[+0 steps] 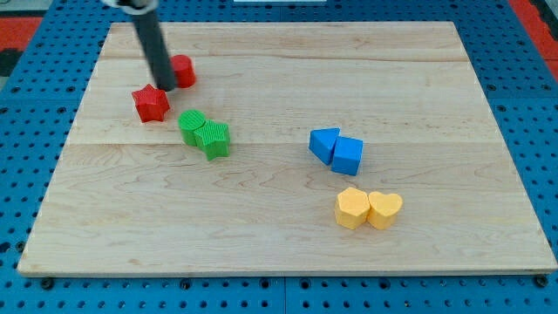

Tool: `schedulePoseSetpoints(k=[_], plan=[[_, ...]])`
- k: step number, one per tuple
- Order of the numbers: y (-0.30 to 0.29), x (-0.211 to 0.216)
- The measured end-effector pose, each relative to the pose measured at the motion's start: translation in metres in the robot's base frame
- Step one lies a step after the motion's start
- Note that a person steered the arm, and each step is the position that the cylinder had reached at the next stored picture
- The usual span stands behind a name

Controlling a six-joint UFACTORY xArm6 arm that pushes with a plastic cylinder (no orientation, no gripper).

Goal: Push both the red blocks into the green blocks

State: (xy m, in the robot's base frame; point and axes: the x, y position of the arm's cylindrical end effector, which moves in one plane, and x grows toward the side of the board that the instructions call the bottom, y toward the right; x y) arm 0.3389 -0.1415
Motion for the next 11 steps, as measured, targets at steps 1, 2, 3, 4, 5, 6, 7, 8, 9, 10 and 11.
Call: schedulePoseSetpoints(k=[1, 2, 3, 4, 5, 6, 7, 8, 9, 10, 11], plan=[[0.001, -0.007], [-0.041, -0.018], [-0.078, -0.013], [-0.072, 0.030], [-0.022, 0.043], [-0.025, -0.014], [-0.042, -0.087], [0.012, -0.097], [0.012, -0.041], [0.011, -0.101], [-0.040, -0.078]])
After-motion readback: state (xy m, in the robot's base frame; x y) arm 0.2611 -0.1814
